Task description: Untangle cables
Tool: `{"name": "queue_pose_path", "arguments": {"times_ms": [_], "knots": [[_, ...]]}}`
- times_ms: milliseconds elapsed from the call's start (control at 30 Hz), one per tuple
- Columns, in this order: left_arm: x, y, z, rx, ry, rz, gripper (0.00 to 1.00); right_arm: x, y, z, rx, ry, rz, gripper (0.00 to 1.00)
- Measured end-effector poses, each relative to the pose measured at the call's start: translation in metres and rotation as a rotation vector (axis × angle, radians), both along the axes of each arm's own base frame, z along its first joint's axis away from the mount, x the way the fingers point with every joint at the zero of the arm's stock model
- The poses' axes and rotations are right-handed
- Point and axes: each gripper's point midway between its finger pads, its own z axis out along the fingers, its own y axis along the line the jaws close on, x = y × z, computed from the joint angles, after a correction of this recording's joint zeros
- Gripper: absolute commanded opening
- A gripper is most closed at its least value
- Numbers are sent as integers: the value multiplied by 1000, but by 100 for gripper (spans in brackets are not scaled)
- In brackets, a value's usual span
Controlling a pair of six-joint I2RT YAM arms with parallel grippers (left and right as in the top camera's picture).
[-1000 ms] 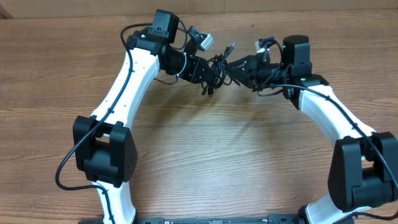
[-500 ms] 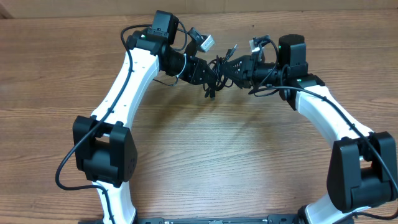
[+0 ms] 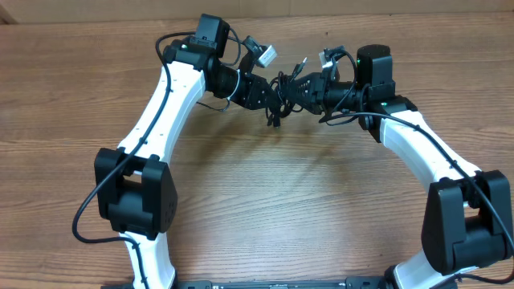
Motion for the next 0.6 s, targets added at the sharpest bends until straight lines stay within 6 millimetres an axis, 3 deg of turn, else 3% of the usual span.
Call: {"name": "queue_pose_path", "arguments": {"times_ms": [200, 300, 433, 500, 600], "knots": [[-1, -1, 2, -29, 7, -11, 4, 0, 1, 0, -13, -29, 6, 33], [-2, 0, 3, -38, 10, -15, 4, 1, 4, 3, -19, -60, 17, 20], [-3, -1, 3, -51, 21, -19, 4, 1, 6, 8, -23, -83, 20, 13], [-3, 0, 4, -61, 23, -21, 4, 1, 6, 8, -27, -91, 19, 4], [-3, 0, 4, -63, 30, -19, 4, 2, 5, 8, -32, -100, 18, 4]]}}
